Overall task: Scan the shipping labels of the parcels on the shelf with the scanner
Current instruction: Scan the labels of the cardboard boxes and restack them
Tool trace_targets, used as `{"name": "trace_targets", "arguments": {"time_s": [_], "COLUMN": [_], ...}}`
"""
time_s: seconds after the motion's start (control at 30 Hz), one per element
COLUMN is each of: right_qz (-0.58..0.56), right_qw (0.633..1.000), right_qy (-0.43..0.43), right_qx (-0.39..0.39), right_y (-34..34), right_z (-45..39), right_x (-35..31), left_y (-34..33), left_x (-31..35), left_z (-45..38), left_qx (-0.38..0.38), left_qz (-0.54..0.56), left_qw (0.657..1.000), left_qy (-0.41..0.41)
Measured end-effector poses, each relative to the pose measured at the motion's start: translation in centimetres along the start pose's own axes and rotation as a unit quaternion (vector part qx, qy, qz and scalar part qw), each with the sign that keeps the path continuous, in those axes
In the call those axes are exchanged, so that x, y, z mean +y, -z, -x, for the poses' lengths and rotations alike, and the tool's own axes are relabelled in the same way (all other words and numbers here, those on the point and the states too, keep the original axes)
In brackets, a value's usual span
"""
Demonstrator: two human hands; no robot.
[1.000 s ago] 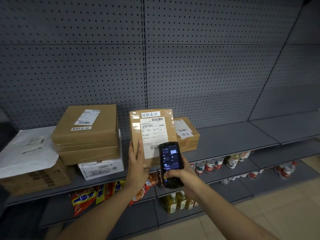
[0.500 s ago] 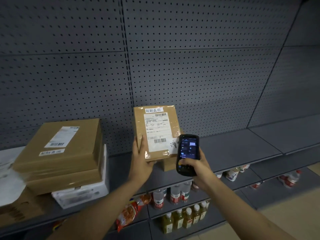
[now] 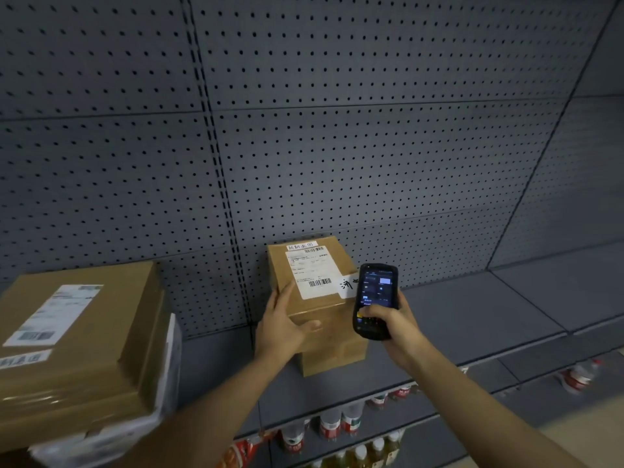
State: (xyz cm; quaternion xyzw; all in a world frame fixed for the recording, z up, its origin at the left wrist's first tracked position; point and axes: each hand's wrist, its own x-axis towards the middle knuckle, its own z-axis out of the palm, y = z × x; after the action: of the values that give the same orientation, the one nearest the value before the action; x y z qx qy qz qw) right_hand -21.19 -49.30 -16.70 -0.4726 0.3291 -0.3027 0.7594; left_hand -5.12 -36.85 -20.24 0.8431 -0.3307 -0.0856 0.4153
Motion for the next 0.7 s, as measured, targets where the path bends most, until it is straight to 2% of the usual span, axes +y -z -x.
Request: {"name": "trace_targets", "arguments": {"time_s": [0.33,0.7], "right_qz": [0.013,0.017], "right_qw": [0.999,0.999], "right_qy": [-0.014,-0.018], "right_qx": [0.030,0.043], "right_y": [-0.3,0.0], "right_z": [-3.5,-4.3], "right_x": [0.6,1.2], "left_y": [-2.4,-2.5], "left_x": [-1.5,-2.1], "left_z": [-2.8,-3.2], "left_qx": [-0.092,-0.100], "left_qz": [0.043,0.069], "left_qw": [0.995,0.993], "left_qy": [0.005,-0.003]}}
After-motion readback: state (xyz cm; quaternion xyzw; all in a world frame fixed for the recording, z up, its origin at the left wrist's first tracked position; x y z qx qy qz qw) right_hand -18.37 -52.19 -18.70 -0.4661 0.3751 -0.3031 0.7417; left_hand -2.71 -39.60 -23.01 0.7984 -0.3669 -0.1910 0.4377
